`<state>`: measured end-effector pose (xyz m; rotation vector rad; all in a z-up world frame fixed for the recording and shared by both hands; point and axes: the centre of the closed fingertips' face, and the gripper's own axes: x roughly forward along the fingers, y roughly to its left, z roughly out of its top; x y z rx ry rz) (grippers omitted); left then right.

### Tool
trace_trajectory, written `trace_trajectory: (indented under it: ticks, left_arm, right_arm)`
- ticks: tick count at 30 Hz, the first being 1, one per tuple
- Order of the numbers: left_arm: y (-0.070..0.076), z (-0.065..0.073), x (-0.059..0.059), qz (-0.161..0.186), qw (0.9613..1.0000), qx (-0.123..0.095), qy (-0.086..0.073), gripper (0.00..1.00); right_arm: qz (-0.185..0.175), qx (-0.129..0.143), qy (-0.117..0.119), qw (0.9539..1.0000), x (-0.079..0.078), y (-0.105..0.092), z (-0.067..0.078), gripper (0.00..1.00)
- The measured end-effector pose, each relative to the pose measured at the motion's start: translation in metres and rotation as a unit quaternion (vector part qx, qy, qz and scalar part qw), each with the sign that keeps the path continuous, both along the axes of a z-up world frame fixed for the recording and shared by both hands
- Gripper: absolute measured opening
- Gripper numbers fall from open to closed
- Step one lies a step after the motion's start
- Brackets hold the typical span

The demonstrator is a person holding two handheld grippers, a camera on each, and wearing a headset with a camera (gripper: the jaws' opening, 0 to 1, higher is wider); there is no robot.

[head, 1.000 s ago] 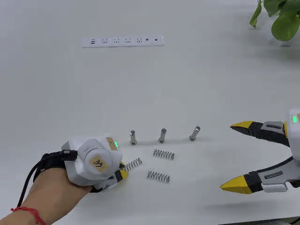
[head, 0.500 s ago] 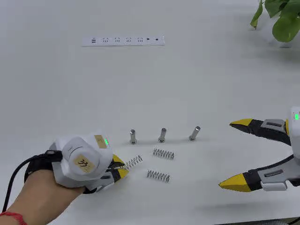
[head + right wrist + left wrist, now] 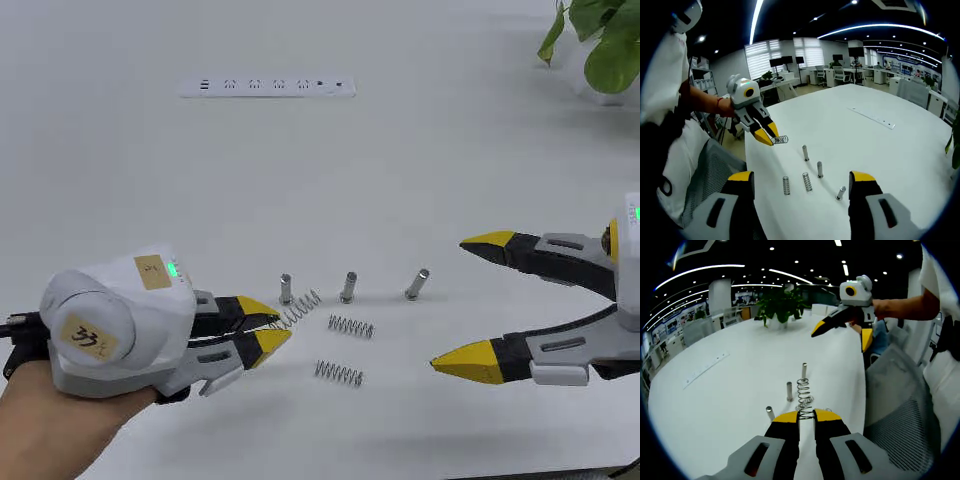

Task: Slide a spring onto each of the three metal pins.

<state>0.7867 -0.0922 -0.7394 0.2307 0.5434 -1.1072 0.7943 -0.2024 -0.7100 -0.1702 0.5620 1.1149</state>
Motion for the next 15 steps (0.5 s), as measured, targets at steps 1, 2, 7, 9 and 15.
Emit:
trace_trajectory:
  ticks: [1,2,7,9,15]
  left_arm:
    - [-0.003,0.005,0.001,-0.001,0.9999,-0.011,-0.006,0.1]
    - [-0.005,0.01,0.002,0.002,0.9997,-0.021,-0.009,0.1]
    - [-0.015,0.03,0.003,0.01,0.9977,-0.066,-0.011,0.1]
    - [-0.019,0.037,0.003,0.006,0.9966,-0.079,-0.02,0.1]
    - [-0.028,0.051,0.004,0.006,0.9928,-0.117,-0.025,0.1]
  right_arm:
    - [-0.004,0.007,-0.003,1.0,0.002,0.004,0.004,0.76]
    - [-0.012,0.019,-0.004,0.9997,0.004,0.008,0.008,0.75]
    - [-0.039,0.091,0.018,0.9949,0.01,0.033,0.022,0.68]
    - [-0.041,0.099,0.019,0.9941,0.01,0.039,0.024,0.63]
    - [-0.071,0.182,0.062,0.9788,0.012,0.06,0.044,0.48]
